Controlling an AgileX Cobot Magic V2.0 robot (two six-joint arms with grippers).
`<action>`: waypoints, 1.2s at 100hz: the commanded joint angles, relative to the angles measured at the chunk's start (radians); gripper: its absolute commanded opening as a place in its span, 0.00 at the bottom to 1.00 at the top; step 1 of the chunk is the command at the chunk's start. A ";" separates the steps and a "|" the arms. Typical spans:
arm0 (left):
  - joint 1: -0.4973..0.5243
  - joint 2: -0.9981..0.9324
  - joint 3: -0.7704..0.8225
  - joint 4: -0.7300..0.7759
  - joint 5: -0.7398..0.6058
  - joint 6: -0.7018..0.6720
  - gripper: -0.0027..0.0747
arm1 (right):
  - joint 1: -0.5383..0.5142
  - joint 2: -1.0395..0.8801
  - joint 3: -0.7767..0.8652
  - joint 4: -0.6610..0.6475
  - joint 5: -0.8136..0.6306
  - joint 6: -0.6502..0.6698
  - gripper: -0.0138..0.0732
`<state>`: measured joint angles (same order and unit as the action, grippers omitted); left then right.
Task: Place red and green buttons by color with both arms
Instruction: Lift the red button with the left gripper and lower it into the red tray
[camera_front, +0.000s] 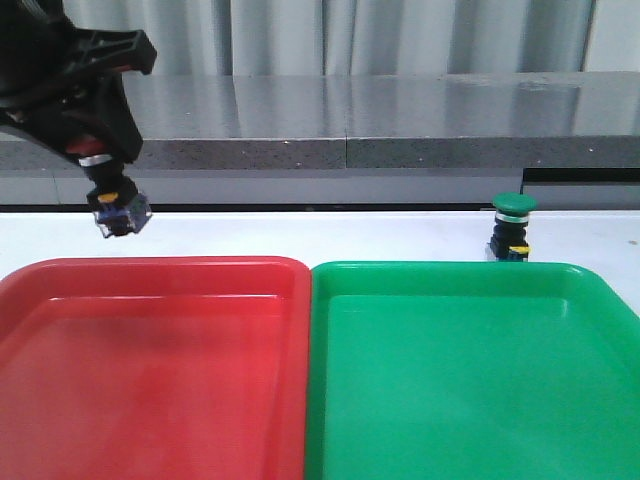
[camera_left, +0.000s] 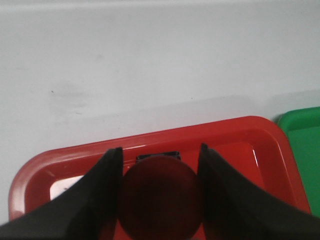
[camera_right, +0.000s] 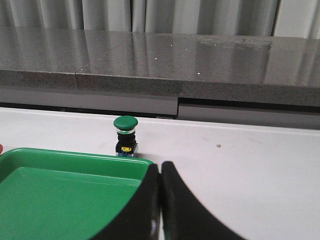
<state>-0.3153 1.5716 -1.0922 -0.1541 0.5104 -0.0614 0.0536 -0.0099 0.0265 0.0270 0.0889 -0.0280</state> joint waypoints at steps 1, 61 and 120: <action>-0.027 -0.044 0.013 -0.021 -0.103 -0.013 0.17 | -0.005 -0.021 -0.013 -0.004 -0.084 -0.004 0.08; -0.044 -0.019 0.141 -0.067 -0.181 -0.013 0.17 | -0.005 -0.021 -0.013 -0.004 -0.084 -0.004 0.08; -0.084 0.043 0.141 -0.086 -0.150 -0.013 0.66 | -0.005 -0.021 -0.013 -0.004 -0.084 -0.004 0.08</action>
<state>-0.3782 1.6475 -0.9288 -0.2129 0.3972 -0.0632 0.0536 -0.0099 0.0265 0.0270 0.0889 -0.0280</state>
